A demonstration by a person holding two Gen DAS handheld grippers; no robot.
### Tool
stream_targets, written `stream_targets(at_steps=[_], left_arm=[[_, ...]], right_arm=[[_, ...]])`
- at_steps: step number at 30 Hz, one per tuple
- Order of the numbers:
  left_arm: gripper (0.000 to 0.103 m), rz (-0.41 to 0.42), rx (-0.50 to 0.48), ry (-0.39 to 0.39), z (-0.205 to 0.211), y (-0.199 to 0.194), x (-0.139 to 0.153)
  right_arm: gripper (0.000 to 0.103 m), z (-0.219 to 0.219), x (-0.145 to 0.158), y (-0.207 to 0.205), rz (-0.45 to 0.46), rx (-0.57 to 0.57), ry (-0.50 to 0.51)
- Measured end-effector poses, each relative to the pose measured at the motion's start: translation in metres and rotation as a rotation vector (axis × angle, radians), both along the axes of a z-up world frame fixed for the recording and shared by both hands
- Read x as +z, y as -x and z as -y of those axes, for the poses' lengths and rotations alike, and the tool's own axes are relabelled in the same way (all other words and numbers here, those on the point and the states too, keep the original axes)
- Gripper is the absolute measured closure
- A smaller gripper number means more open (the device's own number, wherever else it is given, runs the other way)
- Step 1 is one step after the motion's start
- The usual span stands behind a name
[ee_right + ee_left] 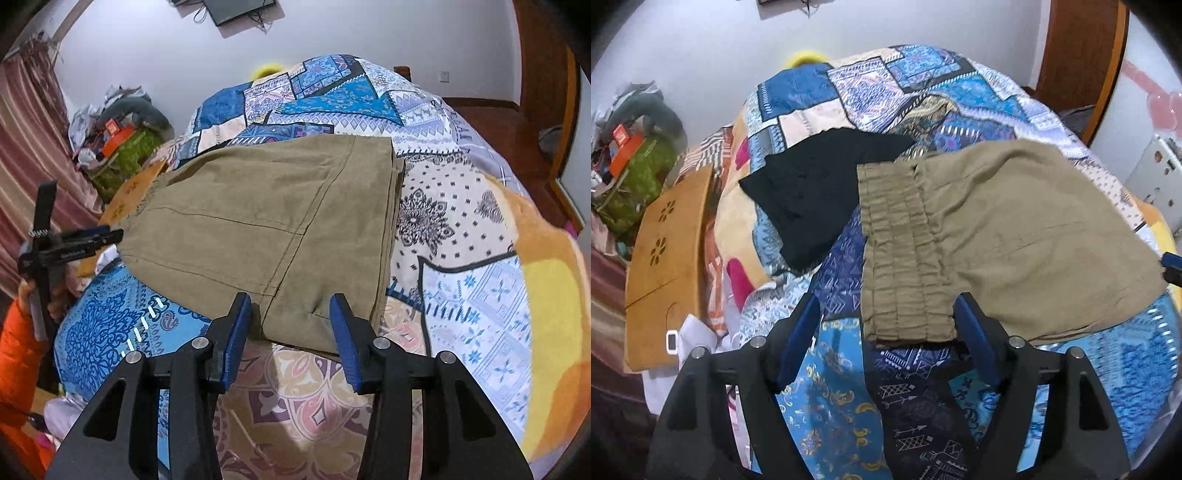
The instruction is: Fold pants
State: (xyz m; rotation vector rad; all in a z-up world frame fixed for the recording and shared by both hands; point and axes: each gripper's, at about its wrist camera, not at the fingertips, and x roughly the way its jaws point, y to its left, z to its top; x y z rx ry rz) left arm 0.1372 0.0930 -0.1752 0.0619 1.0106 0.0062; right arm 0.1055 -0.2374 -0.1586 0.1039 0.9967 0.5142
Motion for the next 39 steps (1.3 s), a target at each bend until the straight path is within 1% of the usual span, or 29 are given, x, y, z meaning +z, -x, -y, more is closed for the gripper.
stream_targets(at_steps=[2, 3, 5, 6, 11, 15, 19, 22, 25, 28, 32, 34, 35, 36, 37, 38, 39], left_arm=[[0.026, 0.027, 0.003, 0.038, -0.005, -0.005, 0.012], [0.024, 0.037, 0.005, 0.046, -0.007, -0.009, 0.018], [0.022, 0.062, 0.014, 0.04, -0.009, -0.02, 0.028], [0.022, 0.073, 0.02, 0.033, -0.01, -0.026, 0.032], [0.021, 0.09, 0.045, 0.038, -0.014, -0.064, 0.039], [0.02, 0.071, 0.062, 0.052, -0.016, -0.094, 0.028], [0.02, 0.024, 0.075, 0.053, -0.017, -0.121, 0.009], [0.02, -0.014, 0.104, 0.061, -0.022, -0.137, -0.006], [0.02, -0.049, 0.141, 0.089, -0.028, -0.148, -0.02], [0.02, -0.081, 0.15, 0.129, -0.032, -0.154, -0.034], [0.02, -0.103, 0.154, 0.186, -0.036, -0.156, -0.043], [0.02, -0.112, 0.144, 0.218, -0.037, -0.156, -0.046], [0.025, -0.112, 0.137, 0.225, -0.037, -0.156, -0.047], [0.031, -0.107, 0.123, 0.227, -0.035, -0.155, -0.048], [0.044, -0.098, 0.095, 0.231, -0.031, -0.153, -0.049], [0.051, -0.091, 0.08, 0.235, -0.029, -0.152, -0.049], [0.051, -0.078, 0.083, 0.224, -0.026, -0.15, -0.049]], right_arm=[[0.057, 0.001, 0.006, -0.004, 0.024, -0.005, 0.02], [0.052, 0.002, 0.01, -0.007, 0.041, -0.01, 0.026], [0.043, 0.004, 0.015, -0.014, 0.074, -0.026, 0.032], [0.041, 0.005, 0.016, -0.016, 0.085, -0.031, 0.033], [0.039, 0.009, 0.016, -0.047, 0.107, -0.052, 0.04], [0.039, 0.014, 0.014, -0.081, 0.135, -0.08, 0.055], [0.039, 0.018, 0.01, -0.119, 0.137, -0.094, 0.029], [0.039, 0.018, 0.002, -0.151, 0.132, -0.095, 0.023], [0.039, 0.016, -0.011, -0.179, 0.124, -0.108, 0.017], [0.039, 0.014, -0.03, -0.206, 0.075, -0.11, 0.006], [0.04, 0.009, -0.062, -0.241, 0.001, -0.101, 0.052], [0.041, 0.008, -0.073, -0.254, -0.034, -0.098, 0.063], [0.046, 0.009, -0.081, -0.261, -0.064, -0.101, 0.064], [0.055, 0.009, -0.086, -0.266, -0.084, -0.106, 0.068], [0.059, 0.01, -0.091, -0.271, -0.104, -0.107, 0.064], [0.071, 0.01, -0.096, -0.273, -0.121, -0.104, 0.053], [0.081, 0.009, -0.099, -0.274, -0.123, -0.104, 0.066]])
